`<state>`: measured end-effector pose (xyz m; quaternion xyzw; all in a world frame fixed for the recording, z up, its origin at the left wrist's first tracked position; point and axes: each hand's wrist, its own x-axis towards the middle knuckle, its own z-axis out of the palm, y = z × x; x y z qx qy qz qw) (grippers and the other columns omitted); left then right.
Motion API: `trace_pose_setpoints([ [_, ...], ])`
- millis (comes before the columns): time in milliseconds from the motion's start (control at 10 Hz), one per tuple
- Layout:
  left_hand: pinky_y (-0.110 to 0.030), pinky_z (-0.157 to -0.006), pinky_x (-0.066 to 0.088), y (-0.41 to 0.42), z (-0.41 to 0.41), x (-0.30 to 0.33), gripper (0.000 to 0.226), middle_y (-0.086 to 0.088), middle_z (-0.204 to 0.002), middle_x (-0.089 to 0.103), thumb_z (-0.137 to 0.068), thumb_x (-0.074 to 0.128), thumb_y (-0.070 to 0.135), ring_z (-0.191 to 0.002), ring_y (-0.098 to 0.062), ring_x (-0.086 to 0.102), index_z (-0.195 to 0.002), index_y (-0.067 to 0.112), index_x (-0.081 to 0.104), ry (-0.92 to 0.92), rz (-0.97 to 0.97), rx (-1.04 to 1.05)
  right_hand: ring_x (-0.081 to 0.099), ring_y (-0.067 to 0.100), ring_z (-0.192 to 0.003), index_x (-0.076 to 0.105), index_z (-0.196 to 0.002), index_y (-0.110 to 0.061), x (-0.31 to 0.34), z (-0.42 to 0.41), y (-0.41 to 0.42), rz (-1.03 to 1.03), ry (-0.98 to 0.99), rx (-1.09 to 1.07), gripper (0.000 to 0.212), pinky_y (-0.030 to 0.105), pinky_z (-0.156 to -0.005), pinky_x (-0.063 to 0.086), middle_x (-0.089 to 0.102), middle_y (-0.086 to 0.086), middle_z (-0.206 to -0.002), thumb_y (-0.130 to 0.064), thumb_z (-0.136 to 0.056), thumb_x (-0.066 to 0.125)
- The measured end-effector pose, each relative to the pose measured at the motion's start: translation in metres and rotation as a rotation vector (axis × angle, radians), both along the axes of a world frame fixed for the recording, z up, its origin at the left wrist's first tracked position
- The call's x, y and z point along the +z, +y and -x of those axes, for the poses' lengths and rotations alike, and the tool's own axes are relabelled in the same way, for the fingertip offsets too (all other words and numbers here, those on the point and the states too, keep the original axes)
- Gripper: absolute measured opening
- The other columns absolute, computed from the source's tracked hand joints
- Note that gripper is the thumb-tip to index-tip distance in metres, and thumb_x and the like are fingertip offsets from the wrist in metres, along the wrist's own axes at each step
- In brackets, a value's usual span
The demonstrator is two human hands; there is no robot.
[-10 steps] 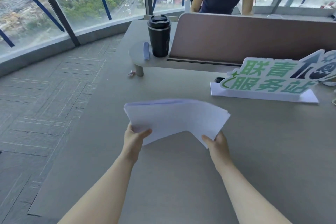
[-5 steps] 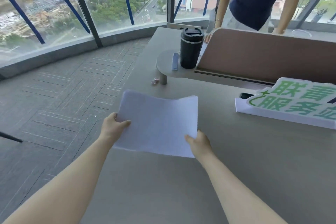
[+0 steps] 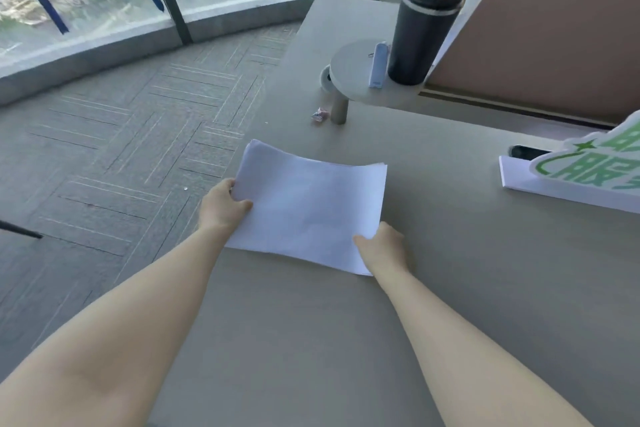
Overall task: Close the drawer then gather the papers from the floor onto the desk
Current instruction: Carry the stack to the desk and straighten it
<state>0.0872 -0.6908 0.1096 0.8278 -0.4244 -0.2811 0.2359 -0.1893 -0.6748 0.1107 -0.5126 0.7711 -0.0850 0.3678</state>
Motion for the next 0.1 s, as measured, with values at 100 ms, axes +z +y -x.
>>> trace_pose_setpoints([
  [100,-0.044,-0.098,0.041,0.0050,0.0024,-0.0041,0.061,-0.017,-0.127,0.056,-0.077,0.068,0.026,-0.120,-0.037,0.048,-0.134,0.014,0.049,-0.163,-0.013,-0.010,0.059,0.027,-0.081,0.058,-0.104,-0.015,0.0089,0.0024,0.0057,-0.014,0.219,0.023,0.046,0.030,-0.063,0.039,0.067,0.003,-0.099,-0.054,-0.080,0.054],
])
